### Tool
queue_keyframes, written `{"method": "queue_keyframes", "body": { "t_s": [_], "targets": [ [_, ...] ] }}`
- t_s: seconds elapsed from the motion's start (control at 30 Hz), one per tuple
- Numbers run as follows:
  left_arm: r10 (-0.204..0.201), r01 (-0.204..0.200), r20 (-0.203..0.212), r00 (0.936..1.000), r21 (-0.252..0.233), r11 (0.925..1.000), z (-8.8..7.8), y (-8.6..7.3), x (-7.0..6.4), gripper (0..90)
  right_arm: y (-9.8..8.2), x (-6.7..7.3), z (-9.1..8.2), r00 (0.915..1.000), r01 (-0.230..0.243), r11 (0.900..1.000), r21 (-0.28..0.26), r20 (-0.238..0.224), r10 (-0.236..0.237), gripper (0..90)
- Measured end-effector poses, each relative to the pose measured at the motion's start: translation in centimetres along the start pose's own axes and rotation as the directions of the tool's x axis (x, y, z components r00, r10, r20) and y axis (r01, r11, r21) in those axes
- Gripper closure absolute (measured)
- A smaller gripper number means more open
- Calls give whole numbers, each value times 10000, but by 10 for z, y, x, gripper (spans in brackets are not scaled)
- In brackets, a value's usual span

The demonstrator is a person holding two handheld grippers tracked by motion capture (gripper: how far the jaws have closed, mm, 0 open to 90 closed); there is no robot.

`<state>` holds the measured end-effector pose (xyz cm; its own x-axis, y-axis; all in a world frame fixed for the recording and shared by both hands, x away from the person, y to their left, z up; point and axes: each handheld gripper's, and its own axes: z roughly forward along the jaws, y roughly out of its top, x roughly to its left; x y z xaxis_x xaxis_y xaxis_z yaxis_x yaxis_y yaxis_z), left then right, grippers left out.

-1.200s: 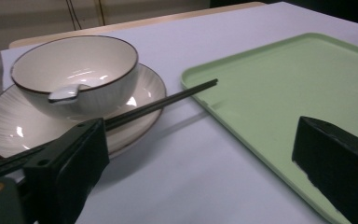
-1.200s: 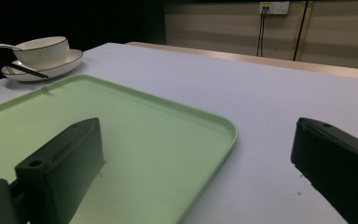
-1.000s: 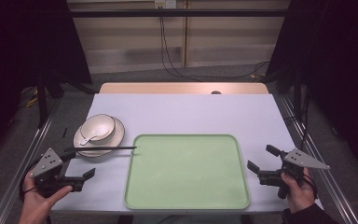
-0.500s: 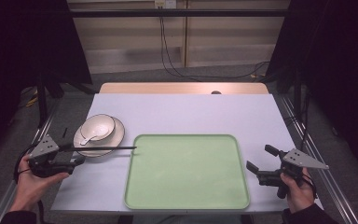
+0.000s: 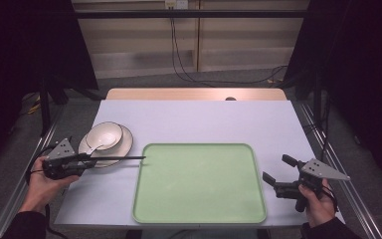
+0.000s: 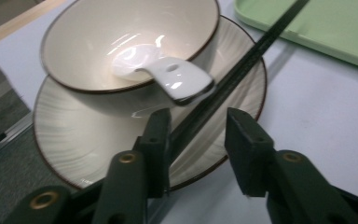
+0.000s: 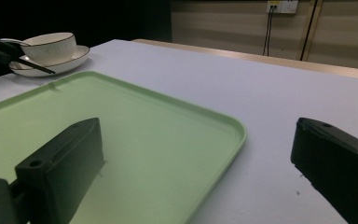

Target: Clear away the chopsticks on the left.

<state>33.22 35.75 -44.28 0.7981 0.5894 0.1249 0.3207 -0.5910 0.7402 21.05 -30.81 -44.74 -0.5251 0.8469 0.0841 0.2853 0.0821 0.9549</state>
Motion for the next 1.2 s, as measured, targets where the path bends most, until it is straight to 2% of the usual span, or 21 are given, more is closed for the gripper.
{"method": "queue_keyframes", "body": {
  "t_s": [0.13, 0.17, 0.23, 0.47, 0.5, 0.53, 0.57, 0.6, 0.67, 0.77, 0.83, 0.93, 1.0, 1.1, 1.17, 1.2],
  "targets": [
    [151, -151, -83, 9999, 38, 9999, 4, 0, 1, 676, 0, 1, 0, 10000, -76, 10000, -25, -36, 76, 20],
    [204, -205, 79, 9998, 138, 9997, 6, 1, 2, 683, 0, 1, 0, 9999, -100, 9999, -18, -63, 100, 20],
    [230, -230, 97, 9997, 22, 9997, 9, 1, 1, 700, 0, 1, 1, 9999, -88, 10000, -14, -77, 87, 20],
    [542, -549, 336, 9980, 208, 9983, 14, 4, 1, 730, 0, 1, 1, 9999, -110, 9999, 3, -113, 110, 20],
    [496, -505, 482, 9976, 162, 9986, 17, 4, 0, 737, 0, 1, 1, 9999, -111, 9999, 3, -119, 111, 20],
    [413, -423, 384, 9984, 267, 9987, 16, 5, 0, 732, 0, 1, 1, 9999, -117, 9999, 7, -125, 117, 20],
    [290, -296, 462, 9985, 116, 9995, 18, 4, 0, 732, 0, 1, 1, 9999, -116, 9999, 10, -121, 116, 20],
    [425, -438, 520, 9977, 237, 9988, 18, 4, 2, 727, 0, 1, 1, 9999, -94, 10000, -8, -100, 94, 20],
    [303, -317, 651, 9974, 200, 9993, 19, 4, 2, 736, 0, 1, 2, 9999, -106, 9999, 1, -83, 106, 20],
    [324, -352, 823, 9961, 332, 9988, 20, 6, 5, 764, -1, 1, 2, 9999, -97, 10000, 22, -123, 98, 20],
    [329, -389, 1194, 9923, 487, 9981, 21, 9, 6, 812, -1, 1, 2, 9999, -84, 10000, 30, -127, 85, 20],
    [385, -450, 1262, 9913, 493, 9978, 22, 9, 5, 840, -1, 1, 2, 9998, -112, 9999, 65, -149, 113, 20],
    [208, -297, 1543, 9878, 559, 9980, 21, 11, 6, 846, -1, 1, 2, 9998, -152, 9999, 55, -130, 153, 20],
    [234, -334, 1591, 9870, 608, 9976, 20, 12, 6, 861, -1, 1, 2, 9998, -107, 9999, 56, -146, 108, 19],
    [-1, -72, 1517, 9884, 479, 9988, 18, 13, 5, 861, -1, 1, 2, 9997, -162, 9998, 68, -157, 163, 20],
    [-143, 52, 1571, 9875, 582, 9983, 16, 14, 5, 862, -1, 1, 2, 9997, -164, 9999, 56, -166, 165, 19]
  ]
}}
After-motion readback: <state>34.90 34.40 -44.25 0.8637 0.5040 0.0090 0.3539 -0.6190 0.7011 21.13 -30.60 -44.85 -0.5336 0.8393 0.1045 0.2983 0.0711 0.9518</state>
